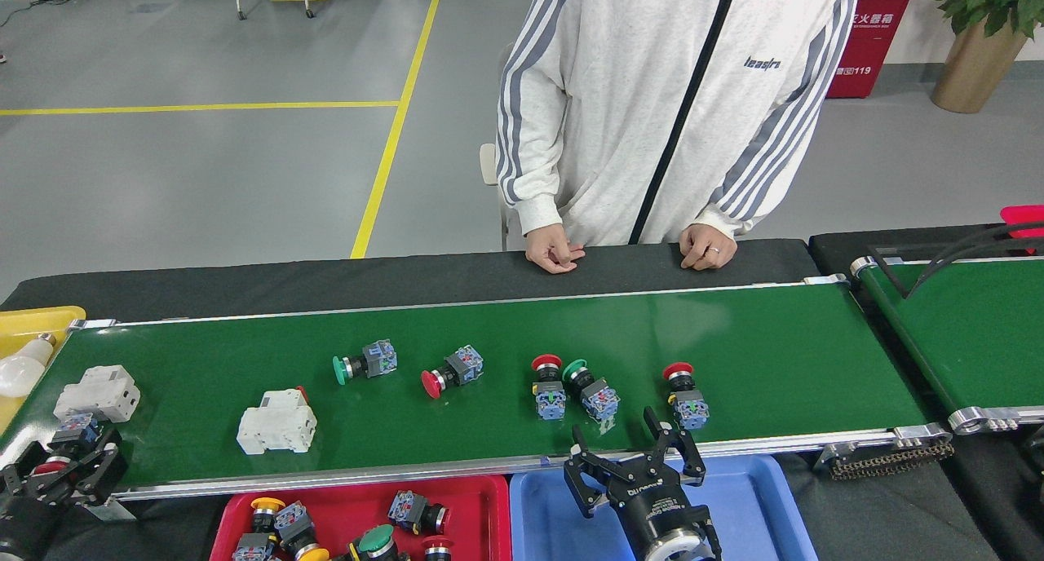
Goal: Pick switch part from conveyor to tray
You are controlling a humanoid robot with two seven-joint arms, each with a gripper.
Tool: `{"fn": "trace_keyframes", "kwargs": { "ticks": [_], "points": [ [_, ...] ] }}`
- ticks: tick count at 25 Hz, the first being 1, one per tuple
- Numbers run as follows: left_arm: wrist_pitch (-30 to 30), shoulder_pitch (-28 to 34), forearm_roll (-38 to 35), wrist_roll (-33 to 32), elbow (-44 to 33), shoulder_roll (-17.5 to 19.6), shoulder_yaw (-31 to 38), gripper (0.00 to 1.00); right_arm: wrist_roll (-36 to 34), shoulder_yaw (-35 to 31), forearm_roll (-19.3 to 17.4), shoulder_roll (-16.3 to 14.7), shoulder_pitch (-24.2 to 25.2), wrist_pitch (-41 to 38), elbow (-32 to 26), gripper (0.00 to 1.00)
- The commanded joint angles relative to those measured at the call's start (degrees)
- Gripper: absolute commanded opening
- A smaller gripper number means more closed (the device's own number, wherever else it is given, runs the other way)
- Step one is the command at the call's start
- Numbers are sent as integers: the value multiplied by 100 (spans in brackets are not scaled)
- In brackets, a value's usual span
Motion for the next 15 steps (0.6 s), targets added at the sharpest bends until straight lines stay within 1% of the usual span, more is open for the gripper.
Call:
{"fn": "trace_keyframes", "kwargs": {
  "ticks": [1,3,4,6,8,9,10,12,15],
  "points": [
    [-24,-78,26,323,-42,28,-36,23,35,-1,1,104,-144,-24,8,98],
    [-297,-43,35,605,-113,1,-44,13,106,16,1,131,-267,-24,96,98],
    [-525,-26,53,693,-218,-25,-44,10,115,60,1,148,-312,-24,166,98],
    [-956,80,62,737,-561,-95,-44,7,115,87,1,210,-382,-6,272,98],
    [-1299,220,62,737,-1079,-236,-44,7,123,87,10,271,-470,20,377,98],
    [-1501,370,62,728,-1466,-324,-53,7,123,87,10,271,-531,20,465,98],
    [-1756,607,53,702,-1870,-412,-53,8,132,87,10,298,-602,20,562,98],
    [-2248,1249,53,658,-2802,-596,-53,10,141,104,10,465,-777,3,799,98],
    [-2248,2294,-26,623,-4014,-930,-71,17,141,262,10,702,-1146,-24,1317,98]
  ]
}}
